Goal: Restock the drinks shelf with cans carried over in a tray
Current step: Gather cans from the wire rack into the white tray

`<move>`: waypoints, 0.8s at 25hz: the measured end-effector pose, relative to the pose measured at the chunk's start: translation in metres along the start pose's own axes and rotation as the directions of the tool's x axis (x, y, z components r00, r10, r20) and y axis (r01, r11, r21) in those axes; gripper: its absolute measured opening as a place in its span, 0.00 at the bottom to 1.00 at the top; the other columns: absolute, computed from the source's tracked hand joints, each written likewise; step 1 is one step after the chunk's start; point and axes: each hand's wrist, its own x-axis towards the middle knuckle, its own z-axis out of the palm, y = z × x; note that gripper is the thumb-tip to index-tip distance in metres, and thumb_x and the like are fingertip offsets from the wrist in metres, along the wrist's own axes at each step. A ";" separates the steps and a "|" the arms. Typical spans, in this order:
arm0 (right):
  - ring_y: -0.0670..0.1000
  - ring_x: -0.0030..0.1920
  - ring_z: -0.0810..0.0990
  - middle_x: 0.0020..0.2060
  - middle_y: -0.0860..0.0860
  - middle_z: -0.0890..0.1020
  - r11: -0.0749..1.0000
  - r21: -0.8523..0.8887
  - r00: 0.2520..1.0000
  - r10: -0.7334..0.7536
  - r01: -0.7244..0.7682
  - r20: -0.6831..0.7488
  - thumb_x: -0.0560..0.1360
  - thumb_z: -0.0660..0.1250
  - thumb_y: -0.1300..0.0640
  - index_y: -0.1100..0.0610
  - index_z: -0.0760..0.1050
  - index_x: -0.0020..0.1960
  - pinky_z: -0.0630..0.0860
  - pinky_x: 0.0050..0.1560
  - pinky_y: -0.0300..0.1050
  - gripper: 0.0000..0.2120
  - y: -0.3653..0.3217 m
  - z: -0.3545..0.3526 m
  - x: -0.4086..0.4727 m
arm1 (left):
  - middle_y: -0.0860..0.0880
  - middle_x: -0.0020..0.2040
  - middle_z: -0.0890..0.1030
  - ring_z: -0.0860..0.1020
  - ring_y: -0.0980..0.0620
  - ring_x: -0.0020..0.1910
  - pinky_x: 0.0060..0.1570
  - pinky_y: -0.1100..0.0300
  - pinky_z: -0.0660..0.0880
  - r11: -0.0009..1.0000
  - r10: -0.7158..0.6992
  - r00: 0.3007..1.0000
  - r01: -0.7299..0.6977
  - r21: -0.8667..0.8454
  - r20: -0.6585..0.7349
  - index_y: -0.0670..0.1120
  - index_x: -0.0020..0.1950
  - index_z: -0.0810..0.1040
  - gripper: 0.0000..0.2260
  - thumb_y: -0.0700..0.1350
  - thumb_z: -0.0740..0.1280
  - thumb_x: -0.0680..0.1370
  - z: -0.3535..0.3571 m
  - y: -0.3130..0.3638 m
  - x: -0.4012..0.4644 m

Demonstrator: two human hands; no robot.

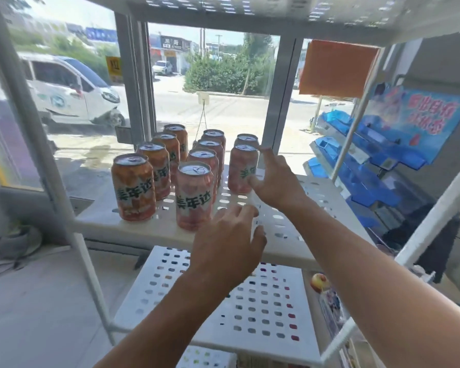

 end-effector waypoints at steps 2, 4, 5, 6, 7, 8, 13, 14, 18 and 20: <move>0.62 0.56 0.77 0.62 0.58 0.70 0.999 -0.024 1.000 -0.023 0.024 0.010 0.76 0.67 0.49 0.45 0.56 0.74 0.73 0.52 0.51 0.31 0.002 0.008 0.013 | 0.53 0.63 0.76 0.75 0.52 0.58 0.54 0.56 0.75 1.000 -0.005 1.000 0.004 -0.023 -0.015 0.53 0.65 0.72 0.16 0.54 0.58 0.80 0.003 -0.002 0.009; 0.62 0.57 0.77 0.63 0.59 0.70 0.997 -0.055 0.998 -0.051 0.053 0.030 0.76 0.67 0.47 0.46 0.57 0.74 0.74 0.54 0.52 0.30 0.005 0.014 0.022 | 0.51 0.60 0.78 0.77 0.49 0.55 0.52 0.52 0.75 1.000 0.008 1.000 -0.008 0.005 -0.017 0.51 0.63 0.75 0.15 0.53 0.59 0.79 0.006 -0.003 0.017; 0.62 0.58 0.77 0.63 0.59 0.70 0.997 -0.044 0.998 -0.061 0.062 0.029 0.76 0.67 0.47 0.47 0.59 0.73 0.74 0.54 0.51 0.29 0.007 0.016 0.024 | 0.50 0.57 0.80 0.78 0.48 0.53 0.49 0.51 0.76 1.000 0.016 1.000 -0.016 0.020 -0.014 0.51 0.61 0.76 0.15 0.53 0.59 0.78 0.008 -0.003 0.019; 0.61 0.58 0.77 0.62 0.59 0.71 0.997 -0.015 0.997 -0.072 0.073 0.014 0.76 0.67 0.47 0.49 0.61 0.72 0.73 0.53 0.49 0.28 0.007 0.017 0.025 | 0.50 0.55 0.80 0.79 0.48 0.50 0.46 0.52 0.76 0.999 0.021 1.000 -0.021 0.025 -0.014 0.50 0.60 0.77 0.14 0.53 0.60 0.77 0.008 -0.004 0.021; 0.59 0.57 0.77 0.61 0.58 0.73 0.996 0.022 0.996 -0.085 0.085 -0.009 0.76 0.68 0.48 0.51 0.63 0.70 0.71 0.51 0.46 0.26 0.007 0.017 0.025 | 0.50 0.54 0.81 0.79 0.48 0.49 0.43 0.53 0.75 0.999 0.027 0.999 -0.026 0.025 -0.017 0.50 0.59 0.77 0.14 0.52 0.60 0.77 0.009 -0.004 0.022; 0.57 0.54 0.77 0.60 0.57 0.75 0.993 0.053 0.995 -0.099 0.101 -0.031 0.75 0.69 0.48 0.53 0.64 0.68 0.69 0.48 0.42 0.25 0.007 0.016 0.026 | 0.50 0.54 0.81 0.79 0.49 0.48 0.42 0.55 0.75 0.999 0.031 0.999 -0.031 0.020 -0.017 0.50 0.59 0.77 0.14 0.52 0.61 0.77 0.010 -0.005 0.024; 0.46 0.42 0.77 0.52 0.50 0.79 0.976 0.203 0.997 -0.065 0.073 -0.045 0.71 0.75 0.48 0.53 0.63 0.62 0.68 0.36 0.31 0.28 0.006 0.018 0.031 | 0.51 0.53 0.81 0.79 0.49 0.48 0.40 0.55 0.76 1.000 0.013 1.000 -0.013 0.012 -0.018 0.50 0.59 0.77 0.14 0.53 0.60 0.77 0.013 -0.008 0.028; 0.44 0.40 0.77 0.51 0.49 0.79 0.973 0.224 0.998 -0.039 0.051 -0.059 0.70 0.76 0.49 0.52 0.64 0.62 0.68 0.35 0.29 0.28 0.004 0.018 0.030 | 0.52 0.52 0.81 0.79 0.49 0.48 0.40 0.54 0.77 1.000 0.009 1.000 -0.009 0.013 -0.018 0.51 0.59 0.77 0.15 0.53 0.60 0.77 0.013 -0.007 0.027; 0.45 0.44 0.77 0.50 0.51 0.78 0.963 0.269 0.984 0.041 0.007 -0.171 0.68 0.75 0.51 0.48 0.68 0.60 0.66 0.37 0.27 0.25 0.010 0.013 0.013 | 0.54 0.55 0.79 0.77 0.50 0.52 0.44 0.54 0.76 1.000 0.011 1.000 -0.012 0.006 0.008 0.52 0.61 0.75 0.16 0.54 0.56 0.77 0.011 -0.004 0.024; 0.47 0.46 0.75 0.47 0.49 0.76 0.965 0.262 0.972 0.059 0.003 -0.228 0.68 0.75 0.51 0.48 0.70 0.60 0.66 0.40 0.28 0.24 0.016 -0.001 -0.006 | 0.54 0.57 0.79 0.77 0.50 0.53 0.44 0.55 0.75 1.000 0.018 1.000 -0.018 0.002 0.008 0.53 0.62 0.75 0.15 0.54 0.57 0.78 0.010 -0.001 0.020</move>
